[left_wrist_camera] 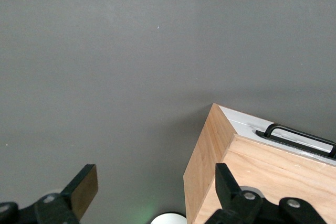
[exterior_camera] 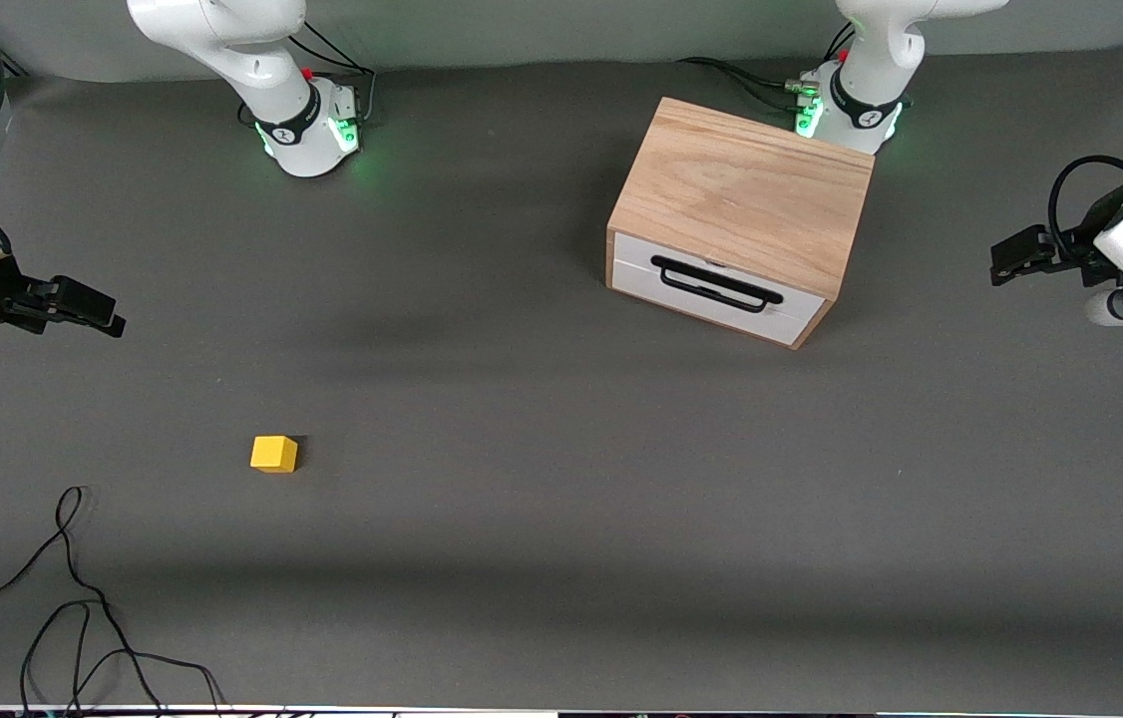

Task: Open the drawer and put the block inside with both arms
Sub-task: 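Move the left gripper toward the drawer handle while the right gripper reaches the cube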

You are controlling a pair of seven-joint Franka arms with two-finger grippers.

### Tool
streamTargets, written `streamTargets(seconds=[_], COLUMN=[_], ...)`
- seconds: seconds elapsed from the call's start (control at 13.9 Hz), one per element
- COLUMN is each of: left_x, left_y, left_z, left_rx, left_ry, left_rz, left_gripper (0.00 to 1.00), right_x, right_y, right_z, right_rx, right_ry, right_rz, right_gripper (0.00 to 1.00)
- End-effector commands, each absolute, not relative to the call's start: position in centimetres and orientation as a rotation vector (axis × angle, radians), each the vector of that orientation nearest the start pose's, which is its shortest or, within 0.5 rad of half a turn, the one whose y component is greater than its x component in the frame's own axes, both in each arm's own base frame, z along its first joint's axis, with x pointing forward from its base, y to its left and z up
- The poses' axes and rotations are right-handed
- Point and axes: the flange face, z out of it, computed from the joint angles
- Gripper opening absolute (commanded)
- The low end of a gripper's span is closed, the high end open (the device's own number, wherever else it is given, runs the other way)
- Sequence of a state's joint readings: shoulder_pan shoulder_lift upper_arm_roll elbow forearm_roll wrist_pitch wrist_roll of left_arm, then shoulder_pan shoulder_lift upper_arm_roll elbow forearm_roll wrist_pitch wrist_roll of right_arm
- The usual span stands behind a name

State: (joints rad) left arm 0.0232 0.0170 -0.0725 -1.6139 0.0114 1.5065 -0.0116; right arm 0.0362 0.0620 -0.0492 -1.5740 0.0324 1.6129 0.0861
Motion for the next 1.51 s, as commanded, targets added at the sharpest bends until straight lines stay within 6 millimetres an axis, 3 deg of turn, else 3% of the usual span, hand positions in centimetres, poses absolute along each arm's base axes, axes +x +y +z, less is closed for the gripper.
streamTargets(seconds=[0.0,0.36,0.79,1.01,1.15,1.22,1.44], left_x=[55.1,54.9,51.9,50.6,49.2,48.9,48.5], left_y=[-2.5,-4.0,-18.5,-25.2,-30.0,-31.0,-31.3], left_z=[59.1,59.2,59.1,58.5,57.1,56.7,55.5], left_rx=[-3.123,-3.123,-2.984,-2.781,-2.630,-2.591,-2.488], left_ry=[0.086,-0.007,-0.733,-1.345,-1.548,-1.598,-1.668], left_rz=[0.192,0.198,0.180,0.245,0.253,0.256,0.286], left_gripper=[1.00,1.00,1.00,1.00,1.00,1.00,1.00], right_x=[57.9,58.5,58.5,59.5,60.1,60.1,60.3], right_y=[-0.1,-0.8,-1.0,-1.1,-1.1,-1.0,-0.8], right_z=[58.8,58.2,56.6,54.2,52.4,51.4,47.9], right_rx=[-3.094,-3.093,-3.093,-3.097,-3.098,-3.098,-3.103], right_ry=[0.177,0.185,0.196,0.195,0.197,0.197,0.194], right_rz=[0.053,0.049,0.094,0.111,0.113,0.101,0.051], right_gripper=[1.00,1.00,1.00,1.00,1.00,1.00,1.00])
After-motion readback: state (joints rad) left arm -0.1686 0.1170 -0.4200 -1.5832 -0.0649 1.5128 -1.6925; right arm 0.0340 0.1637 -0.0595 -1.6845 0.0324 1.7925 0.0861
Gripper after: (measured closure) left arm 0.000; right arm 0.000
